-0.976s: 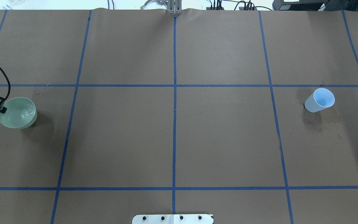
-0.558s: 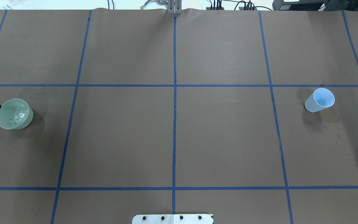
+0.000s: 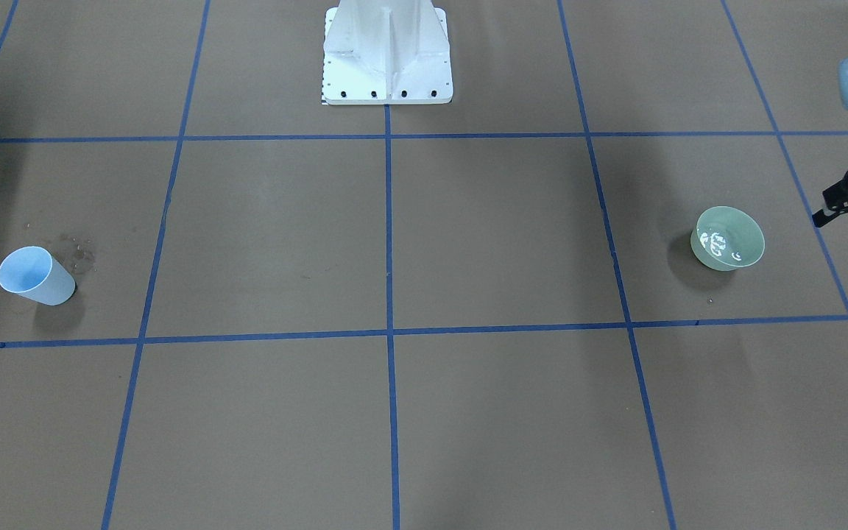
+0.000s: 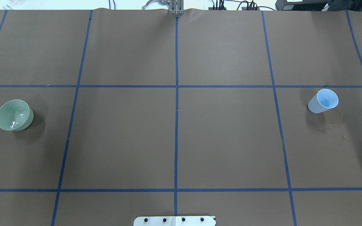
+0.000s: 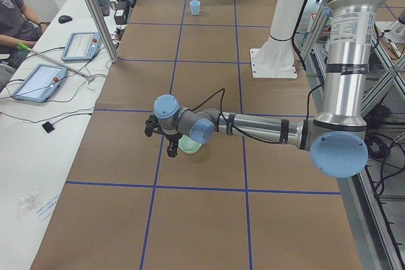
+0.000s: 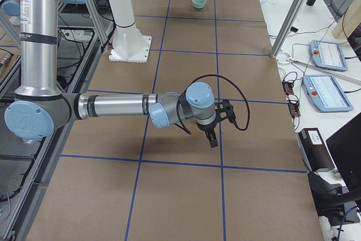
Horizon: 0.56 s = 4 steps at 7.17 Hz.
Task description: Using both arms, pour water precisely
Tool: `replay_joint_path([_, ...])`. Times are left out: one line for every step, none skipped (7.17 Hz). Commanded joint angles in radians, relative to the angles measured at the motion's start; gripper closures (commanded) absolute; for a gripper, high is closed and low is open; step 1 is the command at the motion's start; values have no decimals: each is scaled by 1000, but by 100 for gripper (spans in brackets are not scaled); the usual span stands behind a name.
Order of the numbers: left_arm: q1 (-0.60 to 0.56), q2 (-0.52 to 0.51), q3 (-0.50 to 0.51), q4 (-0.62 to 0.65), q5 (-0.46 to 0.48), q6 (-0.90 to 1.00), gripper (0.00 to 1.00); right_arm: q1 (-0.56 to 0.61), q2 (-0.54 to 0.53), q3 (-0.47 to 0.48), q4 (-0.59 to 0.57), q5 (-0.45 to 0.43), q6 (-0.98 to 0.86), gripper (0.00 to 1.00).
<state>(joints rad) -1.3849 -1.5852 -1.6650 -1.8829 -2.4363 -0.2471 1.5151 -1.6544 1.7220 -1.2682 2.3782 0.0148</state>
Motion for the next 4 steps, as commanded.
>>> replay_joint_path([-133, 11, -15, 74, -4, 145, 0, -10, 19, -7, -109, 1, -1, 1])
replay_joint_path([-146, 42, -15, 115, -4, 164, 0, -6, 42, -2, -187, 12, 5, 1])
replay_joint_path([-148, 71, -27, 116, -6, 164, 0, -6, 32, -4, -198, -2, 2, 1])
replay_joint_path([-145, 101, -39, 117, 2, 164, 0, -3, 36, 7, -207, 12, 14, 1])
